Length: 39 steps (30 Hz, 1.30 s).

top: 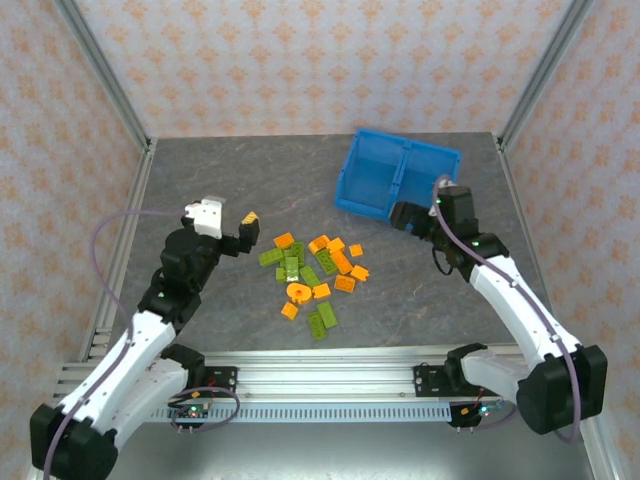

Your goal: Sort the legos into containers by color

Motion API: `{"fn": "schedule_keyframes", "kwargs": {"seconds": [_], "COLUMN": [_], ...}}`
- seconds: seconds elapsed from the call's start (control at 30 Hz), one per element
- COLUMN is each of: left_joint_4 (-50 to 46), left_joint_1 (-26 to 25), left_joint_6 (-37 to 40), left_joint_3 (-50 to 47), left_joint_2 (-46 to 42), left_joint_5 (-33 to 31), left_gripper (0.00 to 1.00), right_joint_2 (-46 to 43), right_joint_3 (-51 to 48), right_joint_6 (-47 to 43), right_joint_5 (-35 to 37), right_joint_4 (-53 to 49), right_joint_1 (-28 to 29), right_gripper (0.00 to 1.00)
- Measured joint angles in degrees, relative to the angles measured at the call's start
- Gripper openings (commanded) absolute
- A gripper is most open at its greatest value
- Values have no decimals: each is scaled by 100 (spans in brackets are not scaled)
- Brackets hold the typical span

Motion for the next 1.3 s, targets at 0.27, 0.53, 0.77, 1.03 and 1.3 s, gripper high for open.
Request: {"fn": "schedule_keyframes", "kwargs": {"seconds": [0.27, 0.53, 0.77, 1.03, 1.3], "left_joint_4": [-2708, -4343, -4413, -4363, -4256], "left_joint_1": [-883, -1300, -1329, -1335, -1335], "left_joint_6": [1438, 3401, 3906, 4011, 4028], "left_joint_3": [2050, 1582, 1102, 942, 916], "left_joint_2": [17, 221, 264, 33, 24], "left_joint_5": [1786, 2653, 2920, 3008, 3058], "left_gripper": [99, 99, 99, 99, 99], "right_joint_2": [957, 2273, 2935, 3515, 3731], "right_joint_3": [579, 579, 656, 852, 988], "right_joint_6": [-332, -708, -1095, -1257, -1290], "right_joint_5": [-498, -516, -459, -428, -289], "right_joint_4": [-1119, -1309, -1246, -1123, -931], "right_joint_1": [1593, 2280, 2573, 2616, 2671], "right_gripper": [99, 90, 79, 79, 78]}}
